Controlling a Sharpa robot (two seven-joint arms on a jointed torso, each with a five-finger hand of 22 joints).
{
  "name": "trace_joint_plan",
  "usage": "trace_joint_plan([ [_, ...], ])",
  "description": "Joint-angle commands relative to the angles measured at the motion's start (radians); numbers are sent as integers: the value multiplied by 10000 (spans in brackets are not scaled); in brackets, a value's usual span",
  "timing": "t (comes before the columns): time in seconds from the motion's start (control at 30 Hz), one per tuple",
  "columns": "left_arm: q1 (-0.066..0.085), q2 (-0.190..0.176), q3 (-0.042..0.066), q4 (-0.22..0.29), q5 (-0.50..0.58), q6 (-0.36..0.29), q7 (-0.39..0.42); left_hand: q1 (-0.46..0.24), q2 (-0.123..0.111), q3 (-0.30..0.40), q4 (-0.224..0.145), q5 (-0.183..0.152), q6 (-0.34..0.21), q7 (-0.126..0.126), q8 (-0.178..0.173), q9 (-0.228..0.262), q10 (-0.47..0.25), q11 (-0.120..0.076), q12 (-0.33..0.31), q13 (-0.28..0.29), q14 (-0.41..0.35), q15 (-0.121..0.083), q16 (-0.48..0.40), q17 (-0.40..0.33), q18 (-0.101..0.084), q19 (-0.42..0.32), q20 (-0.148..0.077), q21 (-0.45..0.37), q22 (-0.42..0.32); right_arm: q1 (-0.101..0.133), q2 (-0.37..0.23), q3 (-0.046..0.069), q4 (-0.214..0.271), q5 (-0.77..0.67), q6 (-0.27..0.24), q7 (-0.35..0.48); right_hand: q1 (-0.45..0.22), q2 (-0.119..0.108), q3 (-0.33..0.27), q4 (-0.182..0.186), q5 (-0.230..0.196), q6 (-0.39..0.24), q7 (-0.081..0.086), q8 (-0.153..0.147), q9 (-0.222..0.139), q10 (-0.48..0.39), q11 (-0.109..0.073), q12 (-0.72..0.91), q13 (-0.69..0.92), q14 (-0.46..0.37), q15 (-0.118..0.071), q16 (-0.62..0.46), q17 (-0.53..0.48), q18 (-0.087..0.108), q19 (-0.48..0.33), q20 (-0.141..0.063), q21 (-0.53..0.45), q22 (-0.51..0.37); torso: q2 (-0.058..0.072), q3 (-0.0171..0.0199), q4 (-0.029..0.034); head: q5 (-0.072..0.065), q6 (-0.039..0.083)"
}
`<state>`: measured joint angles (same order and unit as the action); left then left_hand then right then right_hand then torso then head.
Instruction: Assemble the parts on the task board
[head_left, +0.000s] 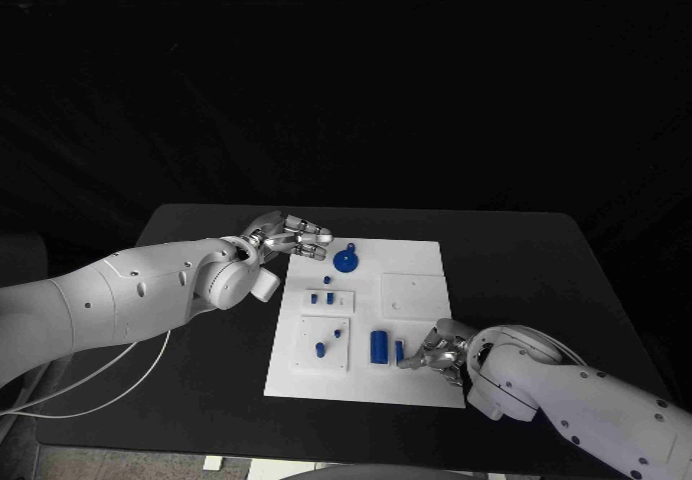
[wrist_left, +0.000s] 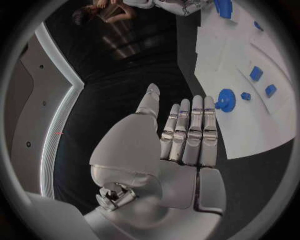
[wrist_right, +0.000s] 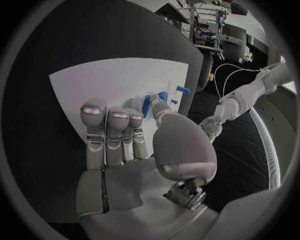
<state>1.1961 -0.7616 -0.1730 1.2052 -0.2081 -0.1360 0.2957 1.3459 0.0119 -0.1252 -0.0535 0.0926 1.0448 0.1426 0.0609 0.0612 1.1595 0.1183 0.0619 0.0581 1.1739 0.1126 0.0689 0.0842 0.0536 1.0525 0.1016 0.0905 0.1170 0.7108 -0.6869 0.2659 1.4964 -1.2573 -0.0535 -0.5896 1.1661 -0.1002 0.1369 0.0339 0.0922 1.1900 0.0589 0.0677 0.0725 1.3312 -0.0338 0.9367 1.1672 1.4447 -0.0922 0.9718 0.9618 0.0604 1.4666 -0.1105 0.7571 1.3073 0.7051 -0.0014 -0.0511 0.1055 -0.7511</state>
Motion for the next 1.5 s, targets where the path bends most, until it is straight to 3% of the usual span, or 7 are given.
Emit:
trace_joint_plan([
  [0.03,5,8,5,25,-23,143,30,-33,41,-4,39,1,-54,-37,33,13,31,14,-17,10,79,1,-39,13,-104,-5,-51,52,-10,-42,8,-21,-49,-130,225,1,-75,-130,422,-116,-104,39,-4,-44,-28,-54,15,-13,-2,46,-9,-40,11,-16,413,-40,-37,946,2,-4,2,-8,0],
  [0.2,5,14,5,25,-23,152,27,-27,83,8,46,13,-53,-38,35,14,32,13,-16,10,83,0,-37,13,-104,-7,-51,52,-12,-47,41,-21,-66,-134,97,-56,-249,-7,959,-38,-378,98,-38,-35,-26,-35,-3,-2,1,52,-25,-30,19,-19,426,-54,-22,948,3,-7,4,-13,1],
  [0.33,5,19,4,24,-23,166,22,-24,109,12,51,33,-56,-38,34,13,30,12,-17,10,79,0,-39,12,-104,-6,-51,54,-12,-49,88,-21,-82,-148,7,-110,-297,-67,1441,9,-440,131,-57,-40,-39,2,-38,-19,20,48,-59,-25,69,-61,431,-111,-18,947,-1,-9,0,-24,-4],
  [0.7,5,23,4,26,-23,172,10,-20,130,10,53,35,-57,-40,34,13,28,11,-17,9,79,1,-38,12,-105,-9,-51,54,-14,-54,214,-20,-138,-381,-421,-275,-356,59,1705,-9,-436,238,-101,-36,-29,62,-69,2,69,68,-77,-4,133,-79,453,-129,19,953,-4,-11,4,-46,13],
  [0.73,5,23,4,26,-23,174,9,-18,137,9,54,36,-58,-40,34,13,28,11,-18,9,78,1,-38,11,-105,-10,-51,54,-14,-54,223,-20,-149,-398,-446,-274,-441,21,1943,13,-437,249,-108,-43,-31,93,-84,18,92,83,-96,13,156,-86,468,-139,36,957,1,-10,1,-53,20],
  [1.03,5,23,3,22,-20,198,-20,-18,137,9,54,36,-58,-40,34,13,28,11,-18,9,78,1,-38,11,-105,-10,-51,54,-14,-57,305,-20,-270,-459,-346,-278,-452,11,2352,-364,-435,270,-117,-39,-27,90,-87,-3,128,77,-89,-12,171,-100,462,-145,59,961,0,-6,7,-56,9],
  [1.5,5,16,2,17,-32,200,-32,-18,137,9,54,36,-58,-40,34,13,28,11,-18,9,78,1,-38,11,-105,-10,-51,54,-14,-97,510,-45,-654,-466,-338,-298,-667,267,2542,-1034,-393,335,-147,-39,5,77,-92,18,138,82,-67,-6,126,-76,451,-104,61,959,0,-4,3,-66,-8],
])
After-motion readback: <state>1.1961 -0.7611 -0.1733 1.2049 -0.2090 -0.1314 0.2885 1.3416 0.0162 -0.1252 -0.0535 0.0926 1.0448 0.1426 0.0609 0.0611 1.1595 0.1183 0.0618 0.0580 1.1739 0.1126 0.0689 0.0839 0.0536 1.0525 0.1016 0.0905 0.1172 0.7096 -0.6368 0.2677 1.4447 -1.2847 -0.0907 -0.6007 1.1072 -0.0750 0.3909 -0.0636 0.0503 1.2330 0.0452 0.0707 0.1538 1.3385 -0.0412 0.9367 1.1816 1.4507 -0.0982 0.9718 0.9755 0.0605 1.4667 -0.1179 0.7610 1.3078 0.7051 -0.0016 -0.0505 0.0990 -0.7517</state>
